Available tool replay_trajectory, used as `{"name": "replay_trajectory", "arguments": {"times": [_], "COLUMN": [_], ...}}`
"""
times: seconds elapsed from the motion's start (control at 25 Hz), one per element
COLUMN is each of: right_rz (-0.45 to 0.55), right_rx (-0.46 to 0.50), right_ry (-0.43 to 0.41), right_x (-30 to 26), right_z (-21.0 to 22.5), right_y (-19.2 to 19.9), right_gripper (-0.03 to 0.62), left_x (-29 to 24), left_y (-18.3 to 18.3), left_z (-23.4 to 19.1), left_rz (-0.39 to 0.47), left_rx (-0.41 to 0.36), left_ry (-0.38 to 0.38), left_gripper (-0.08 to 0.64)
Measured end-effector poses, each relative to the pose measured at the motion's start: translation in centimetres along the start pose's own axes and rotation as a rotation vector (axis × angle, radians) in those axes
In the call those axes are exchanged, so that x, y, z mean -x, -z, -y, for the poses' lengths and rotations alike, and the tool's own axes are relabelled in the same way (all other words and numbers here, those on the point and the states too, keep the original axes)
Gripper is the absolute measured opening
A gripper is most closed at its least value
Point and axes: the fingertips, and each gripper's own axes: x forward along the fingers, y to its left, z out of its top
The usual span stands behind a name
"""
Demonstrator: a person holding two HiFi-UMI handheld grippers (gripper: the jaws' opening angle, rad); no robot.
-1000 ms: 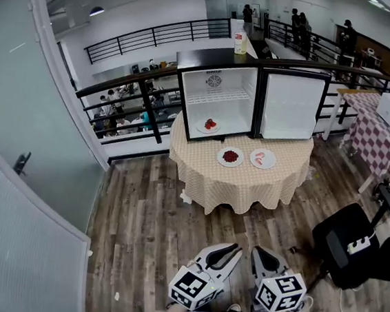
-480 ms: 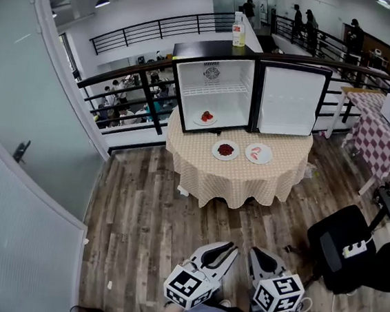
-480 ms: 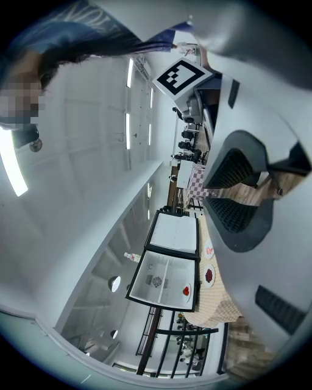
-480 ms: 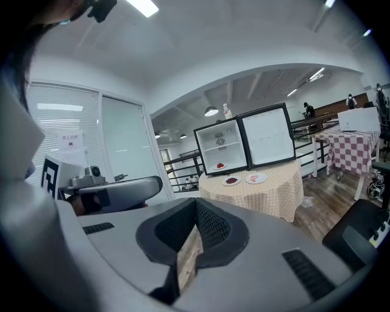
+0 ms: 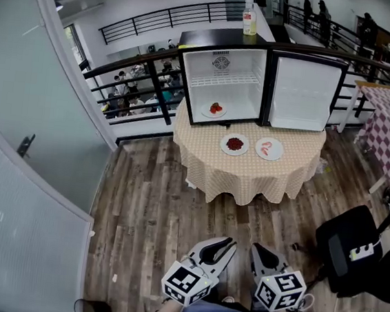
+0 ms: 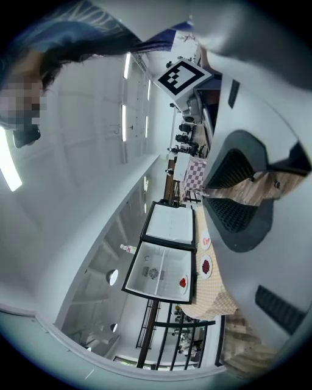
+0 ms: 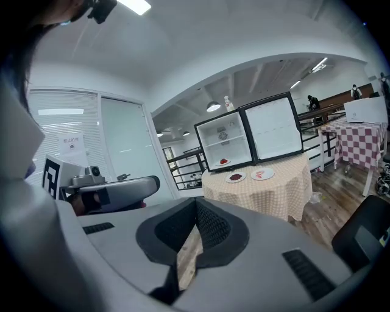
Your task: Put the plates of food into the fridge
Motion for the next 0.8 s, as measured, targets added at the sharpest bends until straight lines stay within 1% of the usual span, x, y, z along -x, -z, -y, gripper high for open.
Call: {"name": "replay_trajectory", "arguments": {"times": [0.16, 0.32, 0.44, 0.64, 0.8], "right_rz": [-0.004, 0.009, 0.013, -0.007, -0.016], "right_rx": [-0.005, -0.007, -0.02, -0.03, -0.057], "right_ry": [0.023, 0.036, 0.049, 0.056, 0.076], "right_x": [-3.0, -7.3, -11.0, -17.6, -22.4], "right_z": [1.7, 3.3, 4.1, 4.8, 5.7], "right_y": [-1.2, -3.6, -5.5, -7.7, -9.3], "right_gripper": [0.017, 0.017, 0.017, 0.017, 0.017], "left_x": [-2.4, -4.7, -6.2, -8.5, -9.9], "left_y": [-0.6, -2.3, -3.3, -4.6, -5.0], "left_z": [-3.3, -7.7, -11.6, -19.0, -24.3], "left_rz": [0.003, 0.017, 0.016, 0.005, -0.005], "left_rx": [-0.003, -0.023, -0.025, -0.021, -0.021], "left_ry": [0.013, 0.026, 0.033, 0.023, 0.02], "left_gripper": [0.048, 0.046, 0.047, 0.046, 0.046]}}
